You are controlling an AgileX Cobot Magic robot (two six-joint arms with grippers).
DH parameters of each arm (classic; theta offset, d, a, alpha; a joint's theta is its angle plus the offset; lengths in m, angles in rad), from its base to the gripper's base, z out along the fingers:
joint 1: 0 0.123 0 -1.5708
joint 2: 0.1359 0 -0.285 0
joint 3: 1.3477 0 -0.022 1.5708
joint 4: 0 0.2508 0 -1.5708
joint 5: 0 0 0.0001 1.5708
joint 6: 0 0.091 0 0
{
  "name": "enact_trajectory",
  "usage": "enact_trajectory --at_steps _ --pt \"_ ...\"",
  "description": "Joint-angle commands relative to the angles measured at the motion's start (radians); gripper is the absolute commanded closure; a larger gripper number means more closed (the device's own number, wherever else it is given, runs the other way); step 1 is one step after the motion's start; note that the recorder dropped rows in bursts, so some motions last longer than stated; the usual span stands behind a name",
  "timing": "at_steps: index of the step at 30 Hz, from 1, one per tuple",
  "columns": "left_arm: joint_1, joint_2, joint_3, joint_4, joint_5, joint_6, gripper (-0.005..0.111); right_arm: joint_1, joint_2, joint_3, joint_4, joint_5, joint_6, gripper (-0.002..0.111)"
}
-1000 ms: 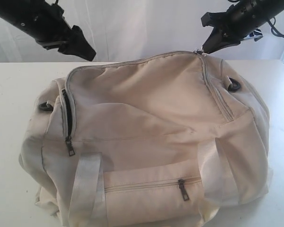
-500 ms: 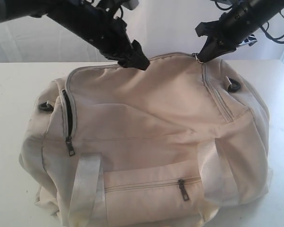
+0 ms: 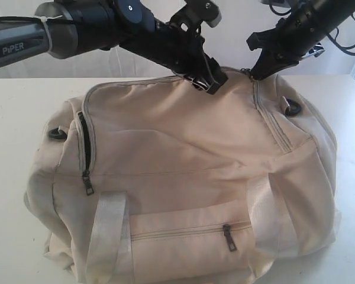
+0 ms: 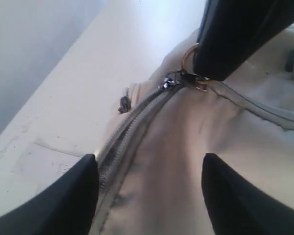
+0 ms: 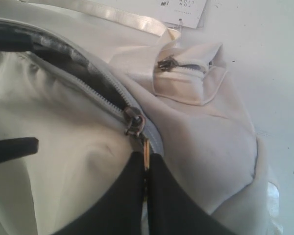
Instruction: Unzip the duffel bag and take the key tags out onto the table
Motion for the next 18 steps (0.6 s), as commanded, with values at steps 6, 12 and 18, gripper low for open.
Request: enact_trajectory --at_steps 6,12,18 --pt "-0.016 0.028 -0.008 -0.044 -0.042 0.108 0.042 0.001 -0.003 0.003 0.008 0.007 -0.031 0.108" --pt "-0.016 0.032 -0.008 -0.046 -0.013 0.108 0.061 0.001 -0.003 0.003 0.008 0.007 -0.031 0.108" --pt "-0.016 0.032 -0.008 -0.013 0.036 0.106 0.102 0.001 -0.003 0.003 0.004 0.007 -0.035 0.108"
